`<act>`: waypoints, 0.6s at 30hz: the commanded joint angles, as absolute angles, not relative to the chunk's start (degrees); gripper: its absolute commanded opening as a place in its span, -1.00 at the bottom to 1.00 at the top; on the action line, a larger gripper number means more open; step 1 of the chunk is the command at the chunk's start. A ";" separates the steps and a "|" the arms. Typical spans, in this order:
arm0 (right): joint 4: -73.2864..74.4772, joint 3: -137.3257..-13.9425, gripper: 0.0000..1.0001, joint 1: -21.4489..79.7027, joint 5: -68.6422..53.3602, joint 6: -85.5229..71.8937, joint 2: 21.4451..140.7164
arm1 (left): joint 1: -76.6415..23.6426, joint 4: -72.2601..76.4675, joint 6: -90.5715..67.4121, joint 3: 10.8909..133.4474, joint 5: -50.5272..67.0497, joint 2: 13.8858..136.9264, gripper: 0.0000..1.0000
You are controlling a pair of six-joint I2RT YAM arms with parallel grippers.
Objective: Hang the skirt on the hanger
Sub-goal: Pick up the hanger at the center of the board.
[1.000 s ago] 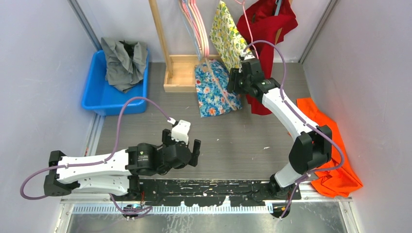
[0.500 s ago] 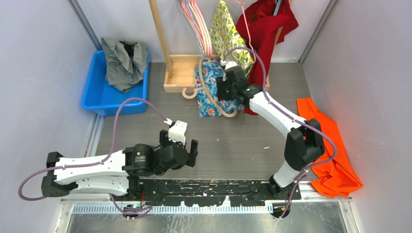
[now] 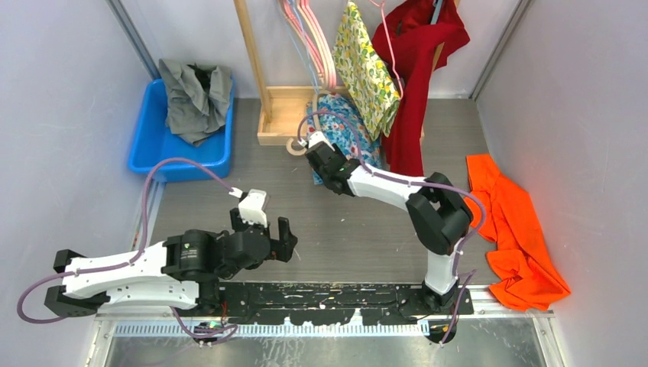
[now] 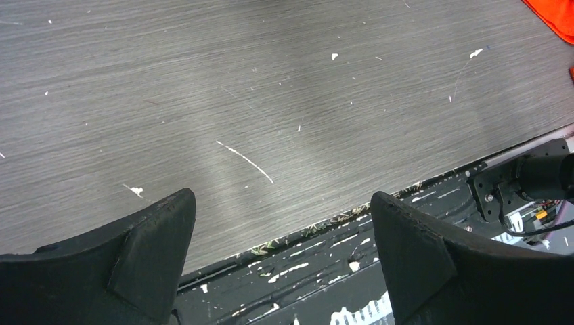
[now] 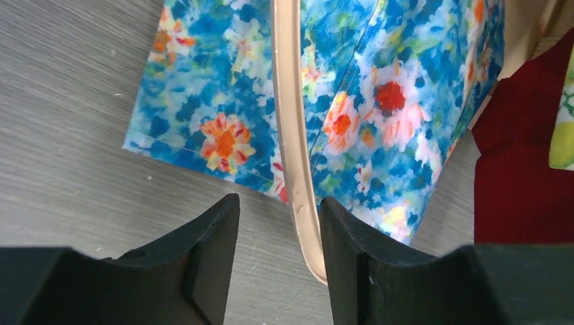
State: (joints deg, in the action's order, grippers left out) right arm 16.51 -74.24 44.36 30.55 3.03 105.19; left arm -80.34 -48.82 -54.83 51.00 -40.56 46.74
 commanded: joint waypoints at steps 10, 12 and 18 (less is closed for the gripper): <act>3.21 -76.22 0.07 46.67 49.98 13.22 115.29 | -80.13 -50.99 -57.81 46.19 -42.77 36.42 0.99; 1.73 -76.26 0.06 46.67 51.77 14.12 116.01 | -80.18 -51.23 -57.75 46.08 -43.04 35.78 0.99; -1.22 -76.84 -0.09 46.63 55.01 16.35 117.33 | -80.16 -50.95 -57.39 45.39 -43.67 34.73 0.99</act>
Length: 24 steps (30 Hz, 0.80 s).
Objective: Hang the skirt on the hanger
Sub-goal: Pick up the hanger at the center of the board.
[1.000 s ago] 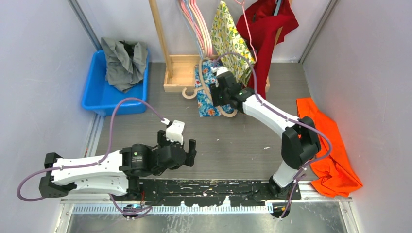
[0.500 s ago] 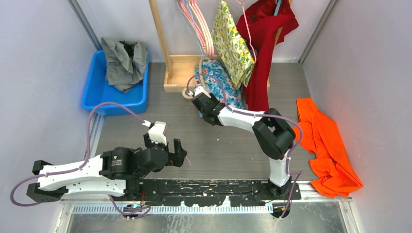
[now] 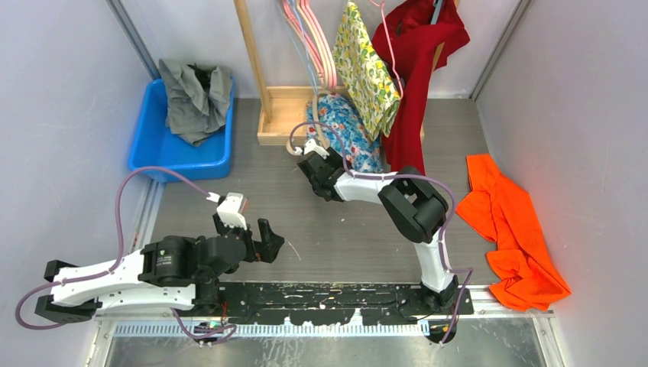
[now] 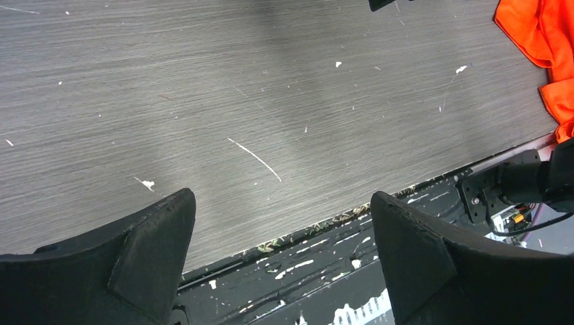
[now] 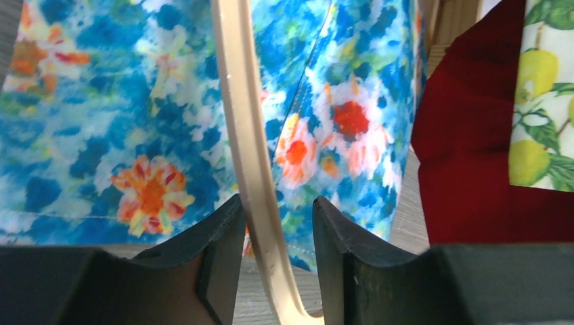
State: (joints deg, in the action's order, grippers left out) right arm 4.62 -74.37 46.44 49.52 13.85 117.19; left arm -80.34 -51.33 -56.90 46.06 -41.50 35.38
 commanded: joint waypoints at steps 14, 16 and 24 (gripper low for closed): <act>-5.61 -74.24 -0.65 46.56 54.76 16.02 113.67 | -80.11 -50.54 -57.36 44.82 -44.07 34.79 0.99; -5.66 -73.83 -0.71 46.57 54.04 15.53 112.18 | -80.21 -50.67 -57.44 44.78 -44.00 34.89 0.99; 2.38 -73.67 -0.97 43.90 45.42 6.35 102.83 | -80.16 -52.58 -57.93 45.25 -44.46 33.75 0.99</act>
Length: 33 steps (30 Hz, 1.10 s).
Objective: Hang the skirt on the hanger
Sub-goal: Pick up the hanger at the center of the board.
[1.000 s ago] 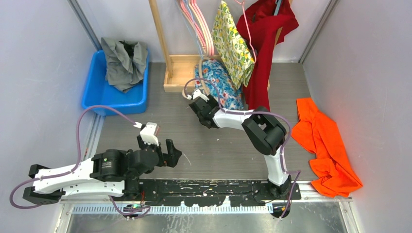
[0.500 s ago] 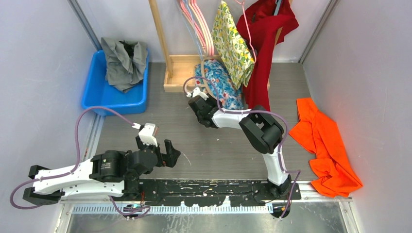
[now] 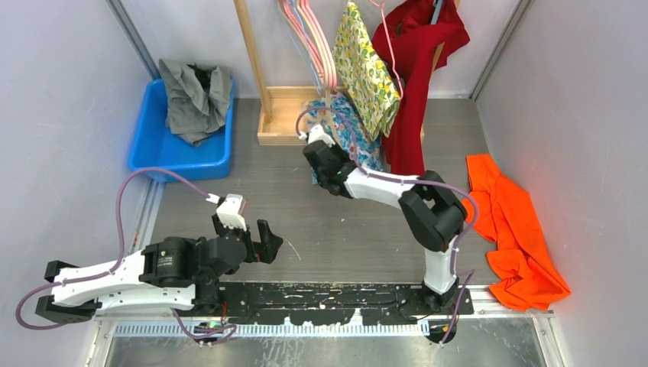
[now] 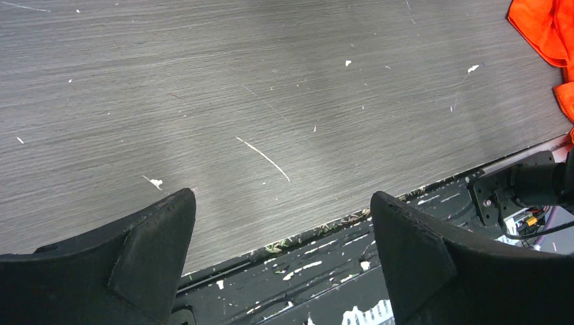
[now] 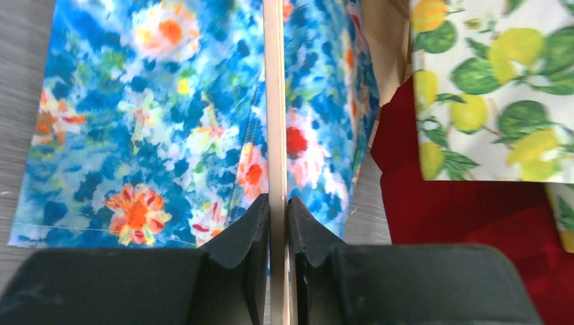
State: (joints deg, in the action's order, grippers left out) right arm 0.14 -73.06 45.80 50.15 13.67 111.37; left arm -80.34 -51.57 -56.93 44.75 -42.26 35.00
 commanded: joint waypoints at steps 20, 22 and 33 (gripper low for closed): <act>26.19 -77.72 -0.97 33.02 14.86 -10.23 79.42 | -80.13 -52.10 -57.30 46.32 -44.56 34.45 0.99; 28.54 -80.29 -0.97 32.71 14.38 -10.60 78.67 | -80.15 -51.96 -57.17 46.24 -44.56 34.45 0.99; 33.96 -98.44 -0.97 29.55 13.13 -9.85 81.04 | -80.16 -51.95 -56.79 46.68 -44.34 35.56 0.99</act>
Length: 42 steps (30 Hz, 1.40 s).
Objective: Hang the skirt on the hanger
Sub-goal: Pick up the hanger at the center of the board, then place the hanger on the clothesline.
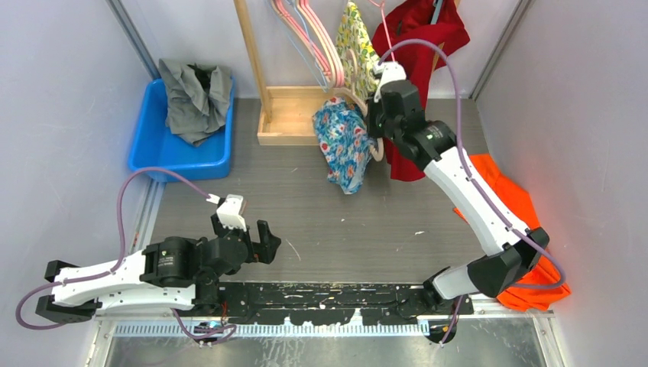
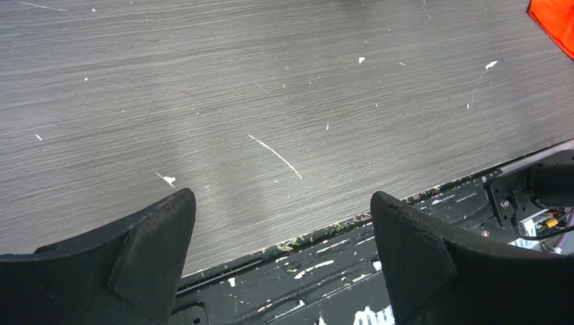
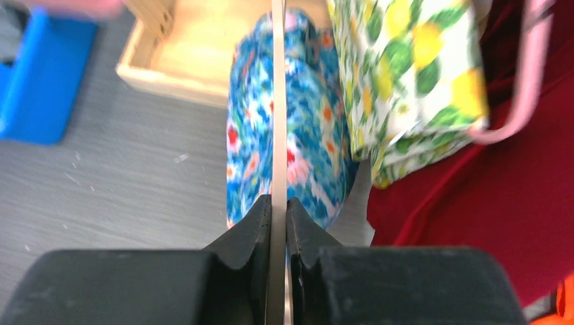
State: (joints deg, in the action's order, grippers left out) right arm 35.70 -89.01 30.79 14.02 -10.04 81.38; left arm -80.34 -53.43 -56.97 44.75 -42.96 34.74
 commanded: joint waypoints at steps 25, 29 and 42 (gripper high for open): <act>16.66 -112.64 -0.97 26.66 10.21 -7.78 84.37 | -80.16 -51.69 -58.08 46.65 -42.18 40.67 0.99; 17.11 -117.04 -0.97 25.88 9.65 -7.87 87.37 | -80.13 -51.42 -58.17 47.01 -41.26 42.23 0.99; 22.29 -130.05 -0.97 22.78 3.89 -11.48 103.46 | -80.16 -52.21 -59.68 46.78 -40.61 41.70 0.99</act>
